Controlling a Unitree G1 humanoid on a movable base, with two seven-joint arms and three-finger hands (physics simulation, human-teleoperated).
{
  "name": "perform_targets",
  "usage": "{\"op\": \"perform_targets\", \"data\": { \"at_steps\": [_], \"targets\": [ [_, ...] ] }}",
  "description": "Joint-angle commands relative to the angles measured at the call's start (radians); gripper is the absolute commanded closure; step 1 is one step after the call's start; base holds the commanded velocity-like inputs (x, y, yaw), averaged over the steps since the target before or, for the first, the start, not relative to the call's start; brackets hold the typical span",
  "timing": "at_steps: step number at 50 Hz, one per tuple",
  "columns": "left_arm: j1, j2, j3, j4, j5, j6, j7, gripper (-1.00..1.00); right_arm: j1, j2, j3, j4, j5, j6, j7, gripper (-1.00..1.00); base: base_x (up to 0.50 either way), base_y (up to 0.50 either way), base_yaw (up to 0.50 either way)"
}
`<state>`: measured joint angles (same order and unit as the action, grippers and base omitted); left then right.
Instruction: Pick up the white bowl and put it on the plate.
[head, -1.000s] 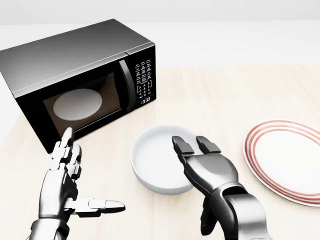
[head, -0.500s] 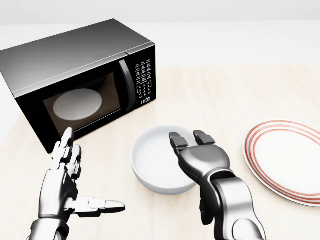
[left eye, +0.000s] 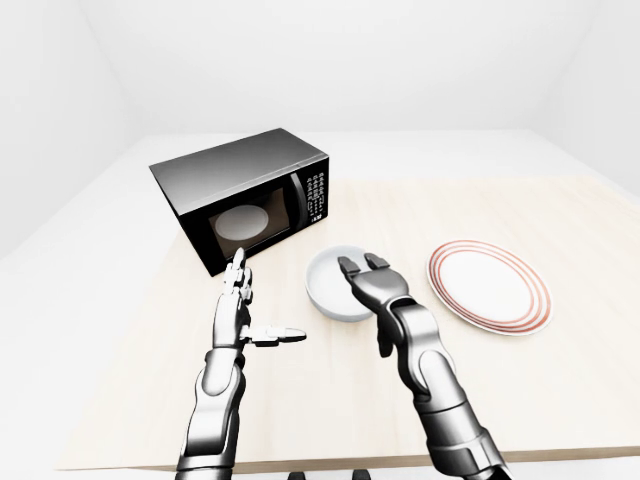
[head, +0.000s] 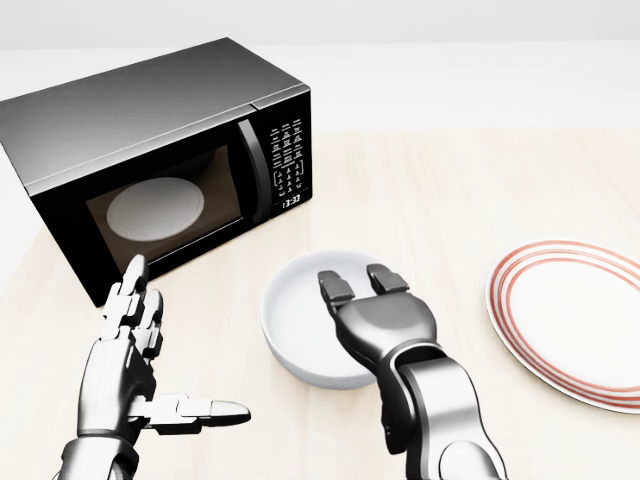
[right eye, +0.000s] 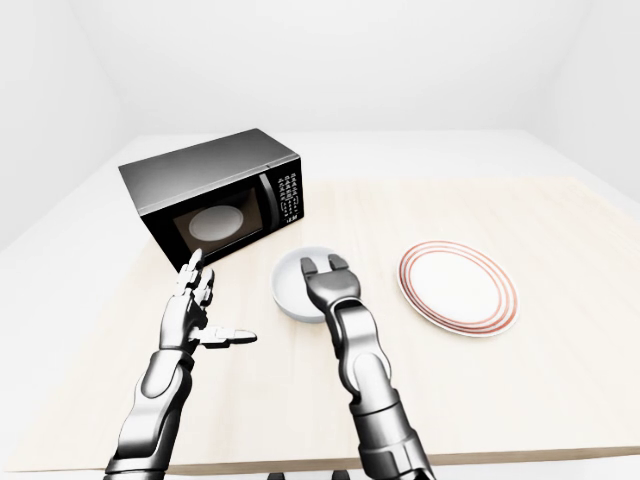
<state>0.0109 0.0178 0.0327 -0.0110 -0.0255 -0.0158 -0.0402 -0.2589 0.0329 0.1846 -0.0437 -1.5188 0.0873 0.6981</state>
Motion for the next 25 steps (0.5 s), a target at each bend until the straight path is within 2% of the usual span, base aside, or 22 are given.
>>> {"op": "perform_targets", "data": {
  "at_steps": [1, 25],
  "targets": [
    [-0.005, -0.002, 0.006, -0.010, -0.025, 0.037, -0.007, -1.00, -0.006, 0.014, 0.012, 0.023, -0.001, 0.000, 0.000, -1.00, 0.00, 0.00, 0.00],
    [-0.005, -0.002, 0.006, -0.010, -0.025, 0.037, -0.007, -1.00, 0.005, 0.019, 0.033, 0.131, 0.016, 0.000, -0.045, -1.00, 0.00, 0.00, 0.00]
  ]
}}
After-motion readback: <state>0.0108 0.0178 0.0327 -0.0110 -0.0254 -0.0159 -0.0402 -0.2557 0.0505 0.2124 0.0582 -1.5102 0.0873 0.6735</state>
